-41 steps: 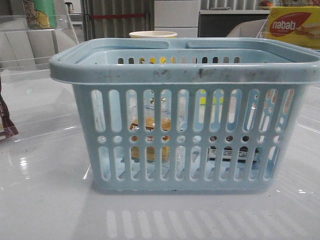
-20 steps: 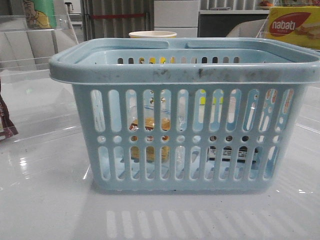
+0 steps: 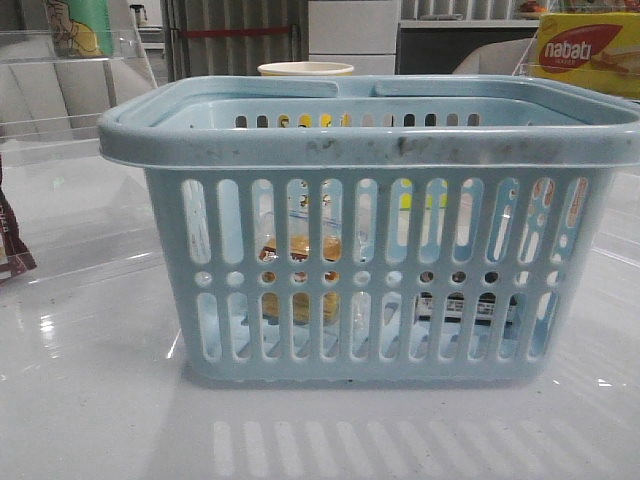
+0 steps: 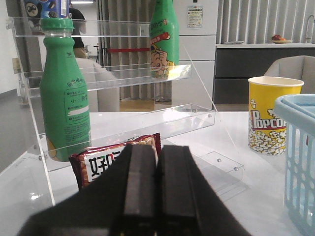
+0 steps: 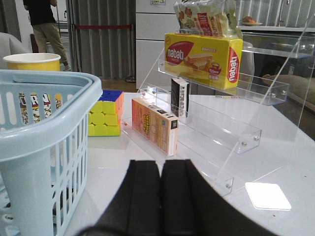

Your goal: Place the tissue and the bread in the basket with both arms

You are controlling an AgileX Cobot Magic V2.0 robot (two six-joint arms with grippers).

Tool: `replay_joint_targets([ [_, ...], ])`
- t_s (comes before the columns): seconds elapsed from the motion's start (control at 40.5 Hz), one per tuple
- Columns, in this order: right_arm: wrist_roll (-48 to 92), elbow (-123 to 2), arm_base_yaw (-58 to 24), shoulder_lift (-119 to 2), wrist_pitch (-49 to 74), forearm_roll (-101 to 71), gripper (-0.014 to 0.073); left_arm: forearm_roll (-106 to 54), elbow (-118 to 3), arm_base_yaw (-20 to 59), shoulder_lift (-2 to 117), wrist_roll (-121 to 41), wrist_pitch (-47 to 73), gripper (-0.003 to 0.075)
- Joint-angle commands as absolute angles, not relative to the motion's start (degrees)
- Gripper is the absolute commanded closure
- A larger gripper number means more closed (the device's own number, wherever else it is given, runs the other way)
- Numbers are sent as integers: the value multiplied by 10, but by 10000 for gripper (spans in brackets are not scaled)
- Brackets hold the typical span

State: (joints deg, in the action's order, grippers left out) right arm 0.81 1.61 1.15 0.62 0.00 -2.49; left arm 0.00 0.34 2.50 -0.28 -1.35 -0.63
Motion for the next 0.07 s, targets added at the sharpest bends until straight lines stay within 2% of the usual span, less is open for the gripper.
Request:
replay_joint_targets([
  [0.0,7,14,11,18,-50,-22,538,0,8,27,-13,-13,-57,622],
  [0.049,7,14,11,18,-50,-22,538,0,8,27,-13,-13,-57,622],
])
